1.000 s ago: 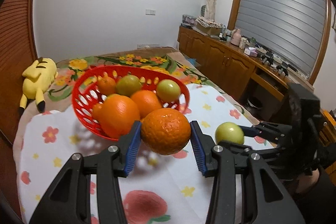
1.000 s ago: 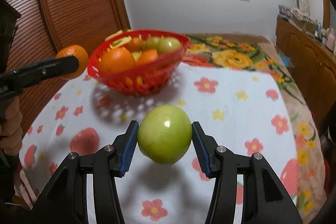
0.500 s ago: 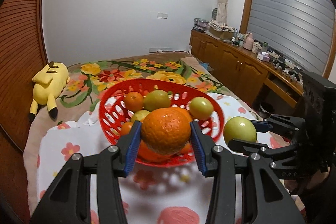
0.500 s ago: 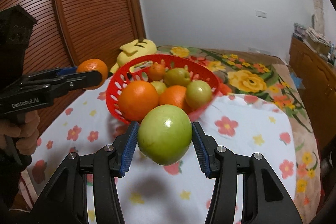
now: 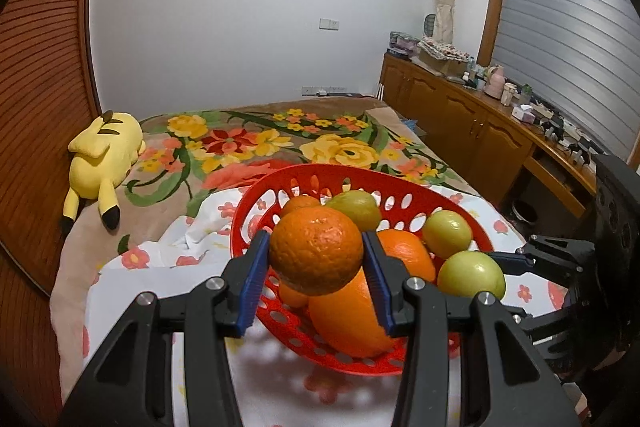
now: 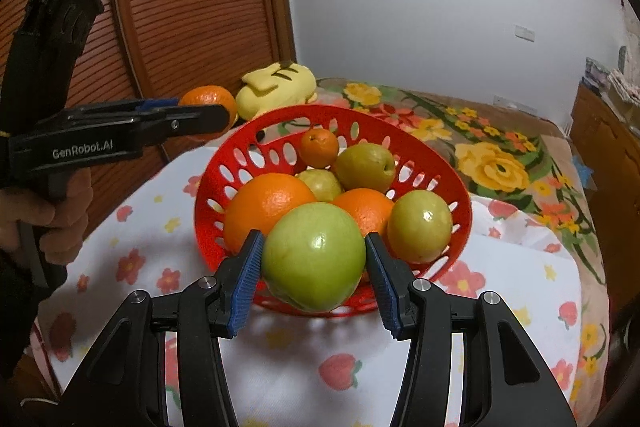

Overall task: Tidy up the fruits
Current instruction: 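Lower both fruits into the basket and open both tools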

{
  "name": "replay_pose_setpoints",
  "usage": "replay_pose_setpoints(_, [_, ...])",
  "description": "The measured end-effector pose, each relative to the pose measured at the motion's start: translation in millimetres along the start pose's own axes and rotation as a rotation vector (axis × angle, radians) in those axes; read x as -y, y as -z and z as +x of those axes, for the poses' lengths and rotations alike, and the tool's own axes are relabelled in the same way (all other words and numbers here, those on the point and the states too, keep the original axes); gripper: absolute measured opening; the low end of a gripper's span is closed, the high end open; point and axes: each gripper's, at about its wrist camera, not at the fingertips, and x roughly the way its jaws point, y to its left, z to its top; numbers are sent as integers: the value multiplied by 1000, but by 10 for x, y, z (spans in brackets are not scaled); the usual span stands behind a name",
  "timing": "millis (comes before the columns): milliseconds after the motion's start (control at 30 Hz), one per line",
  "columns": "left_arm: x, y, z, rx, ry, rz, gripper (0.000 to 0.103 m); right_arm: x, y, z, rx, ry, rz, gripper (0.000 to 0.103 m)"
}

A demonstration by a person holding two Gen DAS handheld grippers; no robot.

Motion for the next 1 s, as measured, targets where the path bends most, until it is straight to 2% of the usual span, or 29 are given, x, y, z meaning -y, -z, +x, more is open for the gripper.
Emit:
replay_pose_setpoints(500, [-134, -17, 505, -65, -22, -2, 44, 61, 27, 155, -18, -13, 6, 53])
replay_pose_setpoints(1000, [-149, 32, 705, -109, -63, 12, 45, 77, 59, -1, 19, 0, 34, 54])
